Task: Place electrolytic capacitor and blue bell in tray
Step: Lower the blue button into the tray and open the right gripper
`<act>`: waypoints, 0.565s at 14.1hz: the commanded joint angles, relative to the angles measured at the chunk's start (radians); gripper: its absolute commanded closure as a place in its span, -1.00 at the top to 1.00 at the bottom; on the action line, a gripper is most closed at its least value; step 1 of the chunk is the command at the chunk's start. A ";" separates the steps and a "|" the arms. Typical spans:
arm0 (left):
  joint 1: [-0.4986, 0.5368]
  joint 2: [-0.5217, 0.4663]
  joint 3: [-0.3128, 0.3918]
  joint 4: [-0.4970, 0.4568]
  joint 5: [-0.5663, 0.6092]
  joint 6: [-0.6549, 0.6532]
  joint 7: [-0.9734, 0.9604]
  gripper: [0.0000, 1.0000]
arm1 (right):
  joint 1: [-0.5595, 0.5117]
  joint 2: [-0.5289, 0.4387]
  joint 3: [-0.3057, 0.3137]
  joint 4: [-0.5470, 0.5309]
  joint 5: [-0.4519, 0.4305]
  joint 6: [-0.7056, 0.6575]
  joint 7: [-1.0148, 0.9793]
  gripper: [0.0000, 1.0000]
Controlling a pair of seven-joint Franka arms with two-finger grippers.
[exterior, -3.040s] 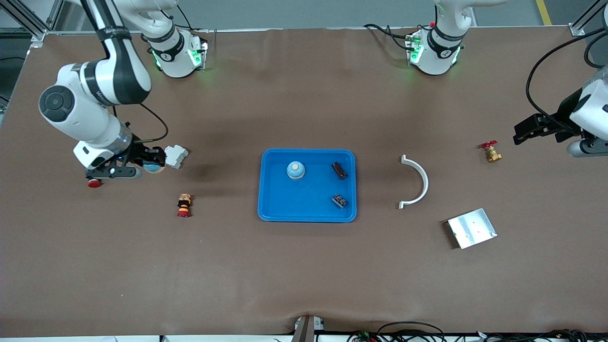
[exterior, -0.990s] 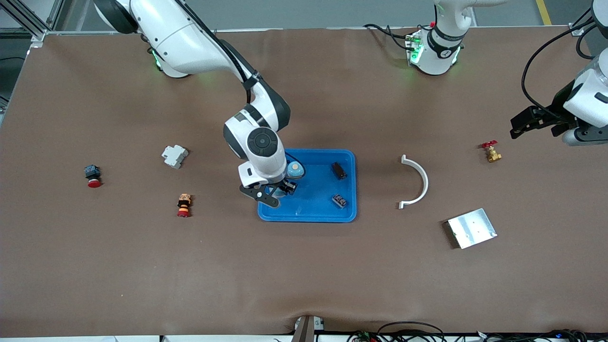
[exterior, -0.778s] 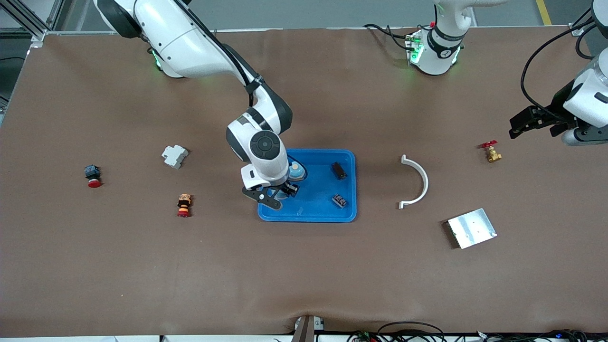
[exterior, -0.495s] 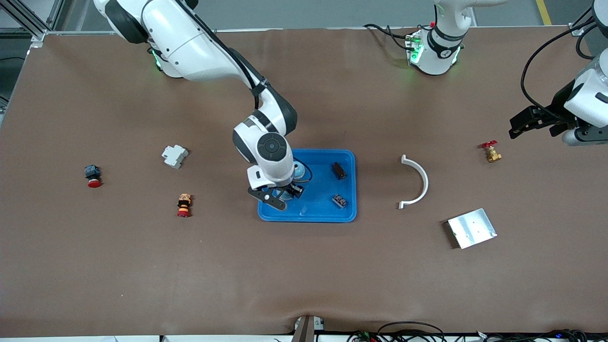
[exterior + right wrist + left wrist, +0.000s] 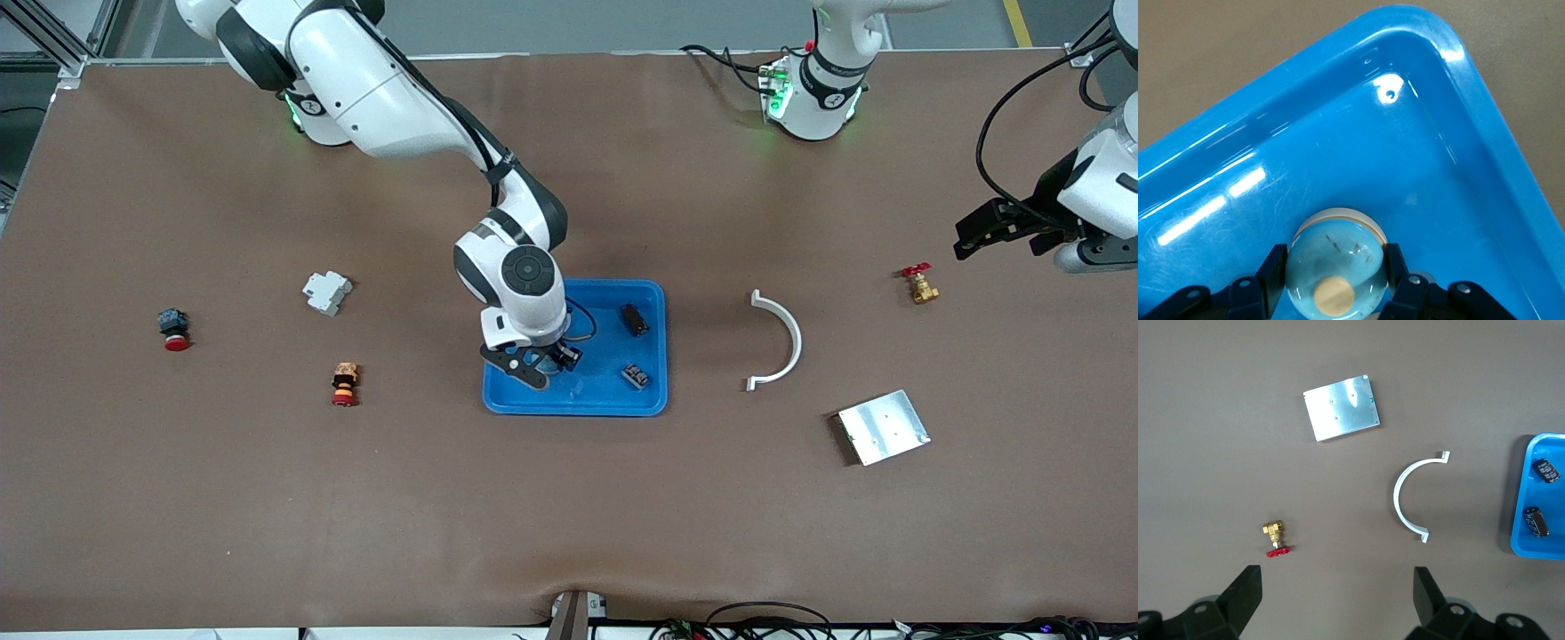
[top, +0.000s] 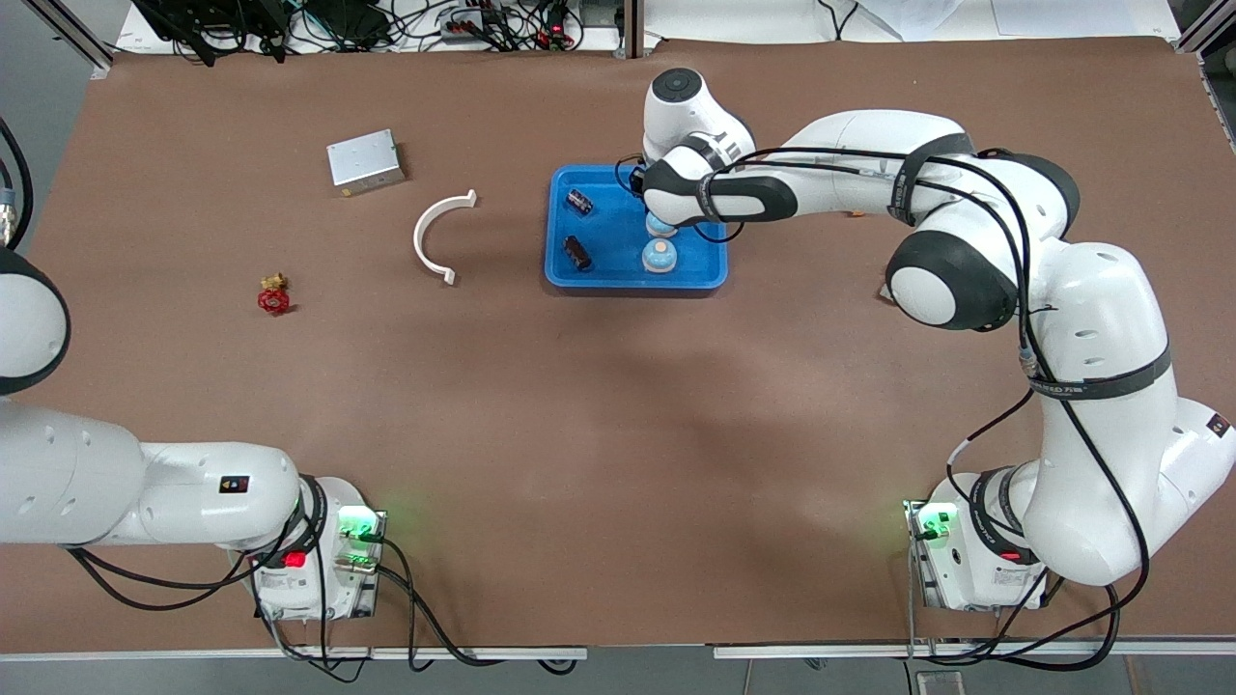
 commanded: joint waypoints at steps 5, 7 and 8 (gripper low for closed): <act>0.021 -0.020 0.003 -0.018 -0.034 0.009 0.021 1.00 | 0.022 0.043 -0.010 0.058 -0.033 0.005 0.071 -1.00; 0.021 -0.018 0.003 -0.020 -0.042 0.009 0.021 1.00 | 0.021 0.043 -0.010 0.058 -0.041 0.005 0.071 -1.00; 0.021 -0.020 0.003 -0.020 -0.042 0.009 0.021 1.00 | 0.021 0.044 -0.010 0.058 -0.045 0.005 0.071 -1.00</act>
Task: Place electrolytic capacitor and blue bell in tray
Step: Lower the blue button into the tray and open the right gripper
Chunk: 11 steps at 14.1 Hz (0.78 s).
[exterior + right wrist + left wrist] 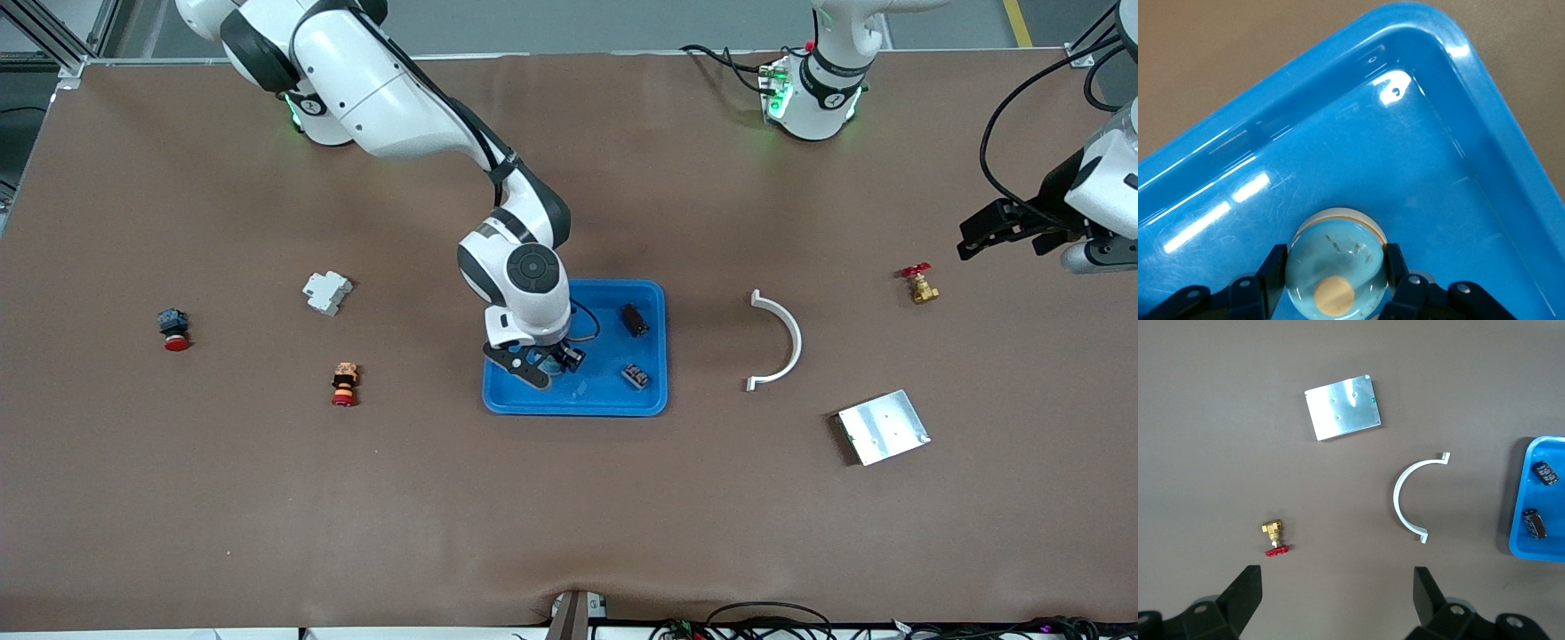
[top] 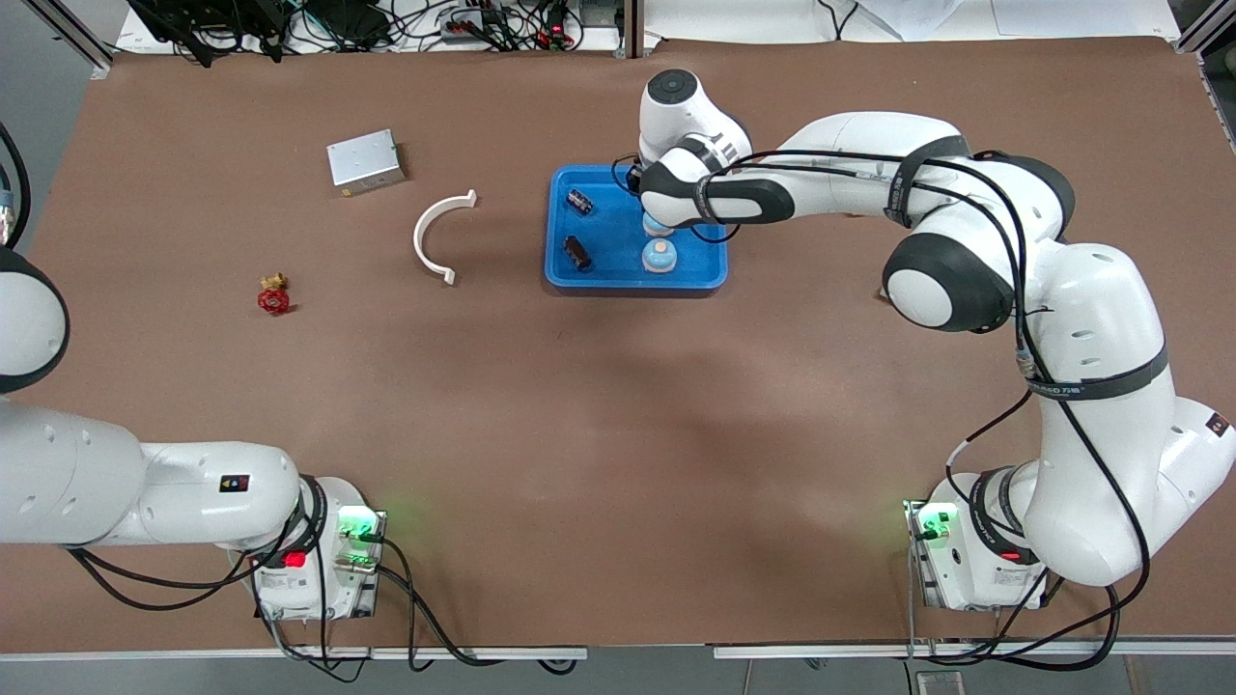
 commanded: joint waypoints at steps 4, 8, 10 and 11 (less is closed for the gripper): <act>0.020 -0.018 0.001 -0.018 -0.029 0.009 0.021 1.00 | 0.013 0.034 -0.009 0.040 -0.034 0.001 0.028 -1.00; 0.023 -0.017 0.001 -0.018 -0.030 0.009 0.021 1.00 | 0.007 0.034 -0.009 0.040 -0.058 0.001 0.020 -1.00; 0.024 -0.017 0.001 -0.018 -0.030 0.009 0.021 1.00 | 0.004 0.034 -0.009 0.040 -0.060 0.001 0.017 -1.00; 0.029 -0.012 0.001 -0.018 -0.030 0.009 0.021 1.00 | 0.002 0.034 -0.009 0.040 -0.069 0.000 0.007 -1.00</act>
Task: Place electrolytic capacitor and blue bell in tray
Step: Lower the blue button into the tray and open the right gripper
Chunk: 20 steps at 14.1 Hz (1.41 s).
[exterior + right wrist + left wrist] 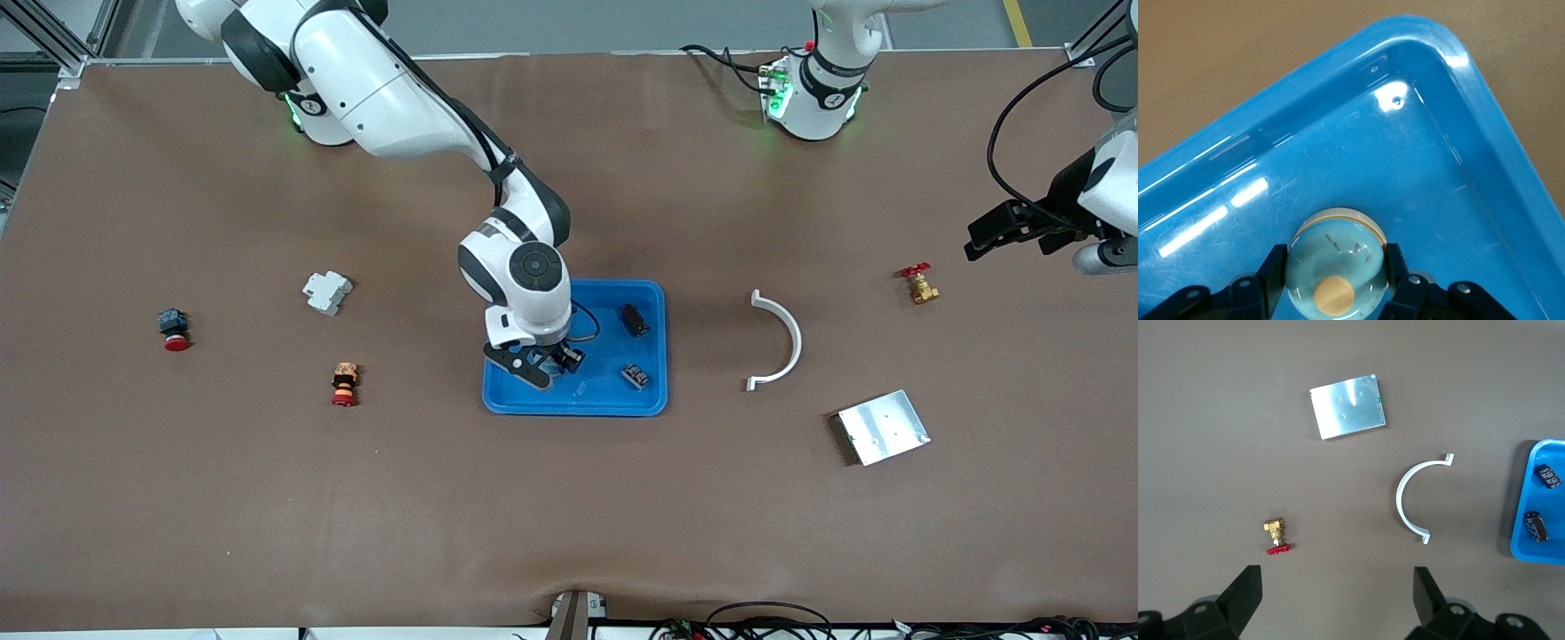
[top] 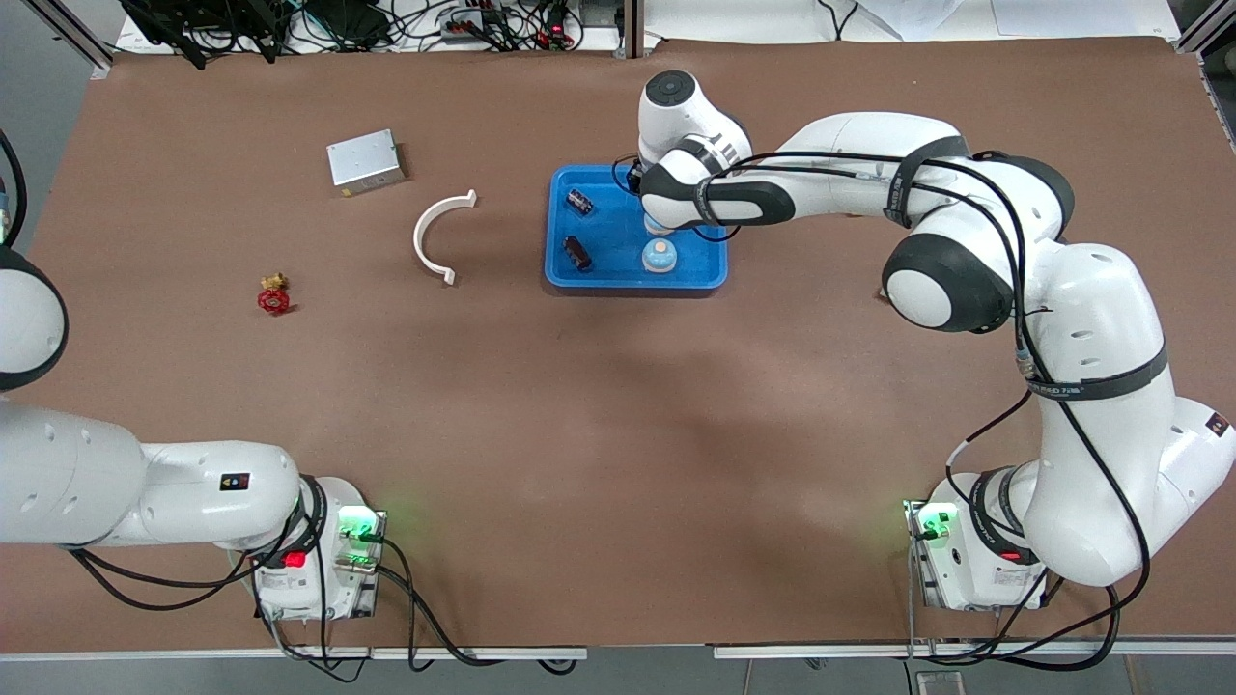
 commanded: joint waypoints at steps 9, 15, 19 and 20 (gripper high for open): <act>0.022 -0.010 0.000 -0.016 -0.033 0.011 0.023 1.00 | -0.013 0.029 -0.004 0.037 -0.048 -0.002 -0.082 -1.00; 0.028 -0.007 0.000 -0.016 -0.034 0.012 0.023 1.00 | -0.013 0.029 -0.004 0.037 -0.041 -0.002 -0.075 0.53; 0.028 -0.007 0.000 -0.014 -0.036 0.012 0.023 1.00 | -0.019 0.024 -0.004 0.037 -0.036 -0.008 -0.091 1.00; 0.028 -0.007 0.000 -0.014 -0.036 0.012 0.023 1.00 | -0.034 0.020 -0.003 0.037 -0.036 -0.015 -0.092 1.00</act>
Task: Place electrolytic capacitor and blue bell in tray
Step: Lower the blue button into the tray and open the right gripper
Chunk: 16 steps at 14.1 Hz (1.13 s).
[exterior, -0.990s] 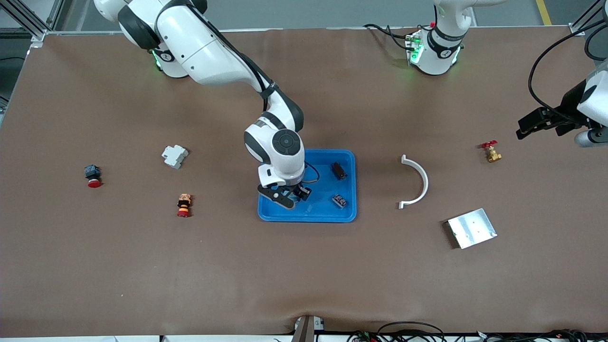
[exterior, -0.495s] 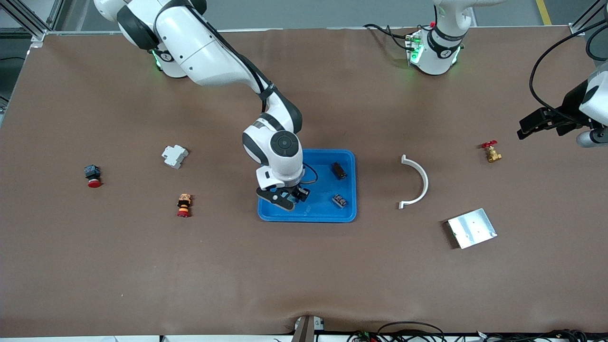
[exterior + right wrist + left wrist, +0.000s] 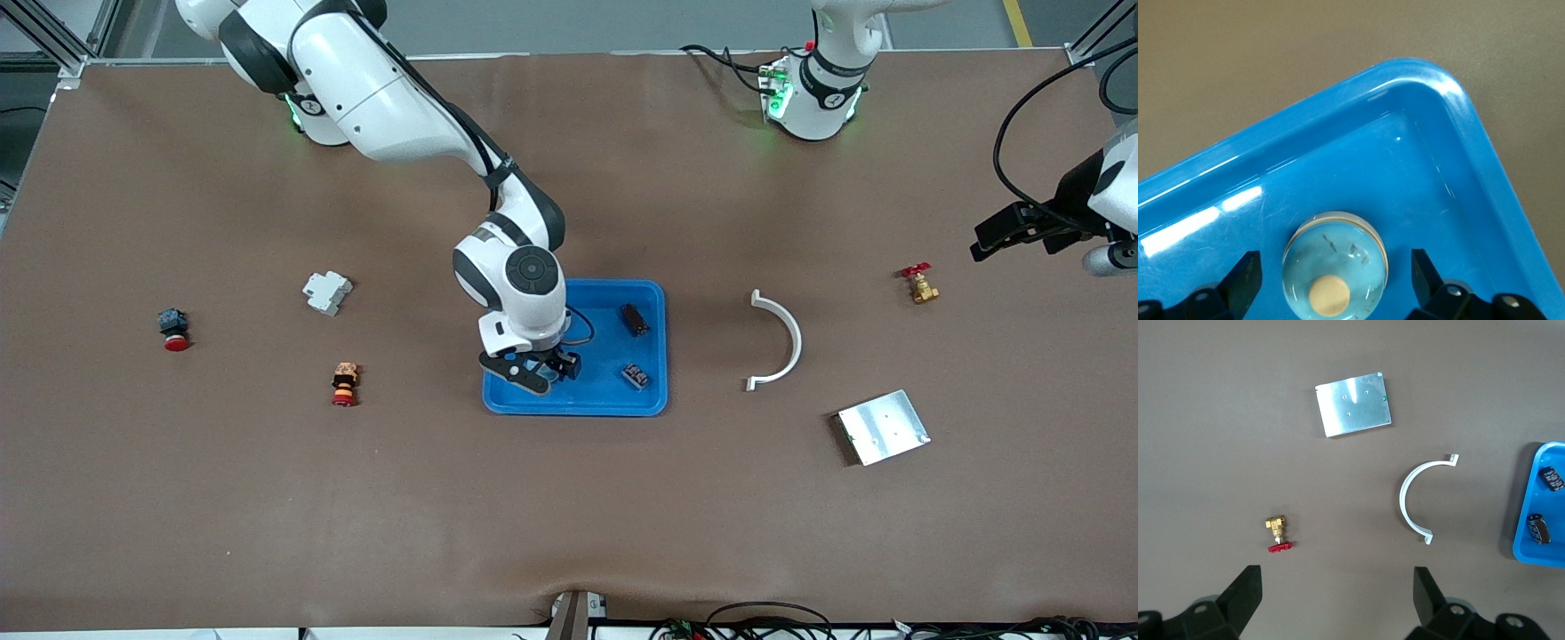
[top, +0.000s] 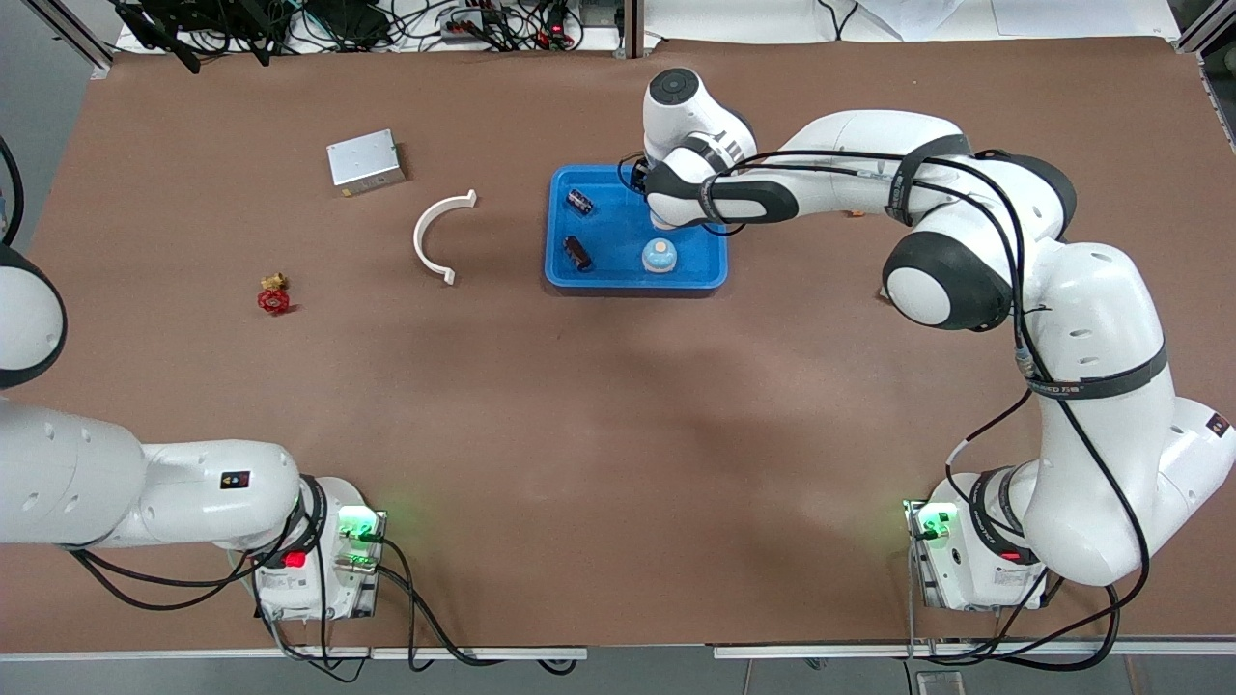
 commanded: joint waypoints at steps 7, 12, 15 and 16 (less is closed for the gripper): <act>0.020 -0.003 0.000 -0.006 -0.031 0.014 0.023 1.00 | -0.062 -0.071 0.030 0.049 0.055 -0.241 -0.153 1.00; 0.022 -0.001 0.000 -0.003 -0.041 0.015 0.073 1.00 | -0.106 -0.195 0.027 0.049 0.092 -0.373 -0.269 1.00; 0.020 0.002 0.000 0.001 -0.041 0.014 0.073 1.00 | -0.134 -0.236 0.023 0.045 0.092 -0.435 -0.384 1.00; 0.019 0.002 0.000 0.001 -0.041 0.012 0.073 1.00 | -0.140 -0.253 0.023 0.041 0.092 -0.456 -0.409 1.00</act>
